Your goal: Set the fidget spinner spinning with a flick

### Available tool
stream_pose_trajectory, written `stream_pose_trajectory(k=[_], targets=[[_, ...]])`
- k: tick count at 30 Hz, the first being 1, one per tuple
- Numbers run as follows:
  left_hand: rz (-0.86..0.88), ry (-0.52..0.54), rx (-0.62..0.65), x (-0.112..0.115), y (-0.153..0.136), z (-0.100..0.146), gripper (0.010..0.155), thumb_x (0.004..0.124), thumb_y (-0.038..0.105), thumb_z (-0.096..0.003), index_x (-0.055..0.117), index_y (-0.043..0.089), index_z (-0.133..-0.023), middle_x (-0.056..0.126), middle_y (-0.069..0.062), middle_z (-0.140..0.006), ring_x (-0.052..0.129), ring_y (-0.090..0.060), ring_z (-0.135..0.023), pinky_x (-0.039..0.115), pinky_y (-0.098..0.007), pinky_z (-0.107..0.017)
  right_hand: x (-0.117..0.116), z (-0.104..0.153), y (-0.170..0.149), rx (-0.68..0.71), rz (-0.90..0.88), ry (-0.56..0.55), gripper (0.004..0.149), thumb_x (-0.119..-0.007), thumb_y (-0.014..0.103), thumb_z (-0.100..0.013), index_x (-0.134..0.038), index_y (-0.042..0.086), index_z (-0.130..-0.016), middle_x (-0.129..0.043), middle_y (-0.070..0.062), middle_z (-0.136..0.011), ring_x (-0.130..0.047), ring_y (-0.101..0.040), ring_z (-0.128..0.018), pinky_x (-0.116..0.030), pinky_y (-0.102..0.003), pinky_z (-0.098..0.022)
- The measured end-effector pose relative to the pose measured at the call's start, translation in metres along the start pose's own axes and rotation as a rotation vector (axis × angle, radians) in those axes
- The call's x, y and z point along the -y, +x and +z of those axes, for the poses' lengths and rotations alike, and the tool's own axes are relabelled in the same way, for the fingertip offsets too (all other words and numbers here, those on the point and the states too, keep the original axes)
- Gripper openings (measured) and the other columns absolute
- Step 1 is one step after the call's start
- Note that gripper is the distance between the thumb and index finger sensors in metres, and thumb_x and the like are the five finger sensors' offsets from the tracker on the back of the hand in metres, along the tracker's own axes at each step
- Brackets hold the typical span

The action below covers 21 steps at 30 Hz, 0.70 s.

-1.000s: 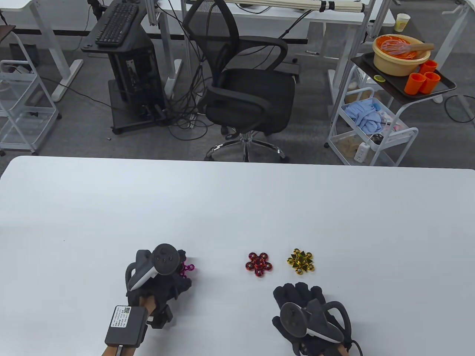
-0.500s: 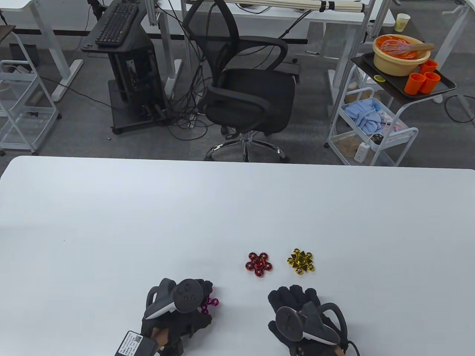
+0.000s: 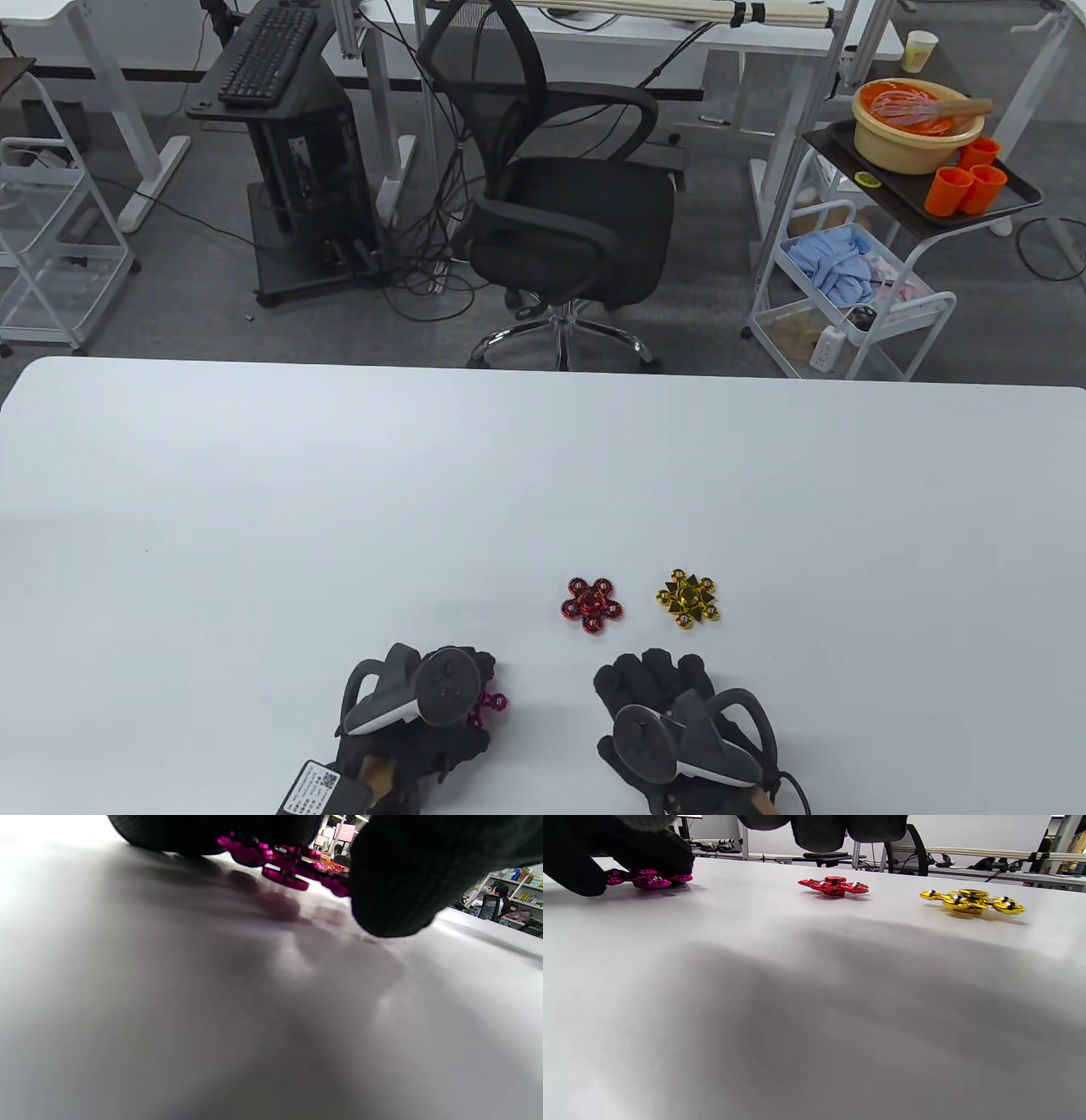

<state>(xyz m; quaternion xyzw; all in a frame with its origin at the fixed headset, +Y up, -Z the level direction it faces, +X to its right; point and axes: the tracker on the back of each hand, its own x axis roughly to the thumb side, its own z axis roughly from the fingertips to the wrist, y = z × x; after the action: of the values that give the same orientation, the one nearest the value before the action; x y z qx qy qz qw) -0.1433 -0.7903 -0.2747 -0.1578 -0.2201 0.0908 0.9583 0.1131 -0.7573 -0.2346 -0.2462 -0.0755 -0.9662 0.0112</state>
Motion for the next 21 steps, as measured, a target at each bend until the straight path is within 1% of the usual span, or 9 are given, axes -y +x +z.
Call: stream_pose_trajectory(k=[2,9,15,19,21], targets=[[0.003,-0.012,-0.002,0.001,0.0,-0.002,0.08,0.09,0.048,-0.0356,0.047,0.017,-0.096,0.049,-0.011,-0.107,0.055,-0.036,-0.1,0.056,-0.054,-0.072,0.005,-0.005,0.005,0.016,-0.014,-0.009,0.069,-0.057,0.057,-0.047,-0.035,0.023,-0.103,-0.039,-0.013,-0.113,-0.038,-0.048,-0.102,-0.033,-0.069,-0.074],[-0.015,-0.036,-0.003,0.001,0.002,-0.002,0.08,0.087,0.048,-0.0362,0.044,0.018,-0.097,0.046,-0.01,-0.107,0.051,-0.035,-0.101,0.053,-0.054,-0.072,0.018,-0.029,0.023,0.051,-0.056,-0.022,0.068,-0.057,0.056,-0.048,-0.036,0.022,-0.103,-0.039,-0.013,-0.113,-0.038,-0.048,-0.102,-0.033,-0.069,-0.074],[-0.002,-0.062,-0.001,0.002,0.001,-0.002,0.082,0.085,0.048,-0.0367,0.039,0.019,-0.098,0.039,-0.01,-0.109,0.046,-0.035,-0.102,0.048,-0.055,-0.073,0.019,-0.047,0.036,0.055,-0.068,-0.01,0.068,-0.057,0.056,-0.048,-0.035,0.023,-0.103,-0.039,-0.013,-0.113,-0.038,-0.048,-0.102,-0.033,-0.069,-0.074],[0.014,-0.082,0.007,0.001,-0.001,-0.001,0.089,0.086,0.05,-0.0354,0.032,0.019,-0.099,0.031,-0.012,-0.11,0.04,-0.039,-0.103,0.045,-0.059,-0.073,0.018,-0.059,0.045,0.054,-0.05,0.0,0.067,-0.058,0.054,-0.048,-0.036,0.023,-0.103,-0.039,-0.013,-0.113,-0.038,-0.048,-0.102,-0.033,-0.069,-0.074],[0.017,-0.082,0.005,-0.003,0.0,0.005,0.091,0.086,0.051,-0.0354,0.029,0.019,-0.099,0.027,-0.014,-0.11,0.036,-0.041,-0.103,0.044,-0.06,-0.073,0.016,-0.067,0.049,0.052,-0.056,0.01,0.065,-0.058,0.052,-0.049,-0.036,0.024,-0.103,-0.038,-0.013,-0.113,-0.037,-0.048,-0.102,-0.032,-0.069,-0.074]])
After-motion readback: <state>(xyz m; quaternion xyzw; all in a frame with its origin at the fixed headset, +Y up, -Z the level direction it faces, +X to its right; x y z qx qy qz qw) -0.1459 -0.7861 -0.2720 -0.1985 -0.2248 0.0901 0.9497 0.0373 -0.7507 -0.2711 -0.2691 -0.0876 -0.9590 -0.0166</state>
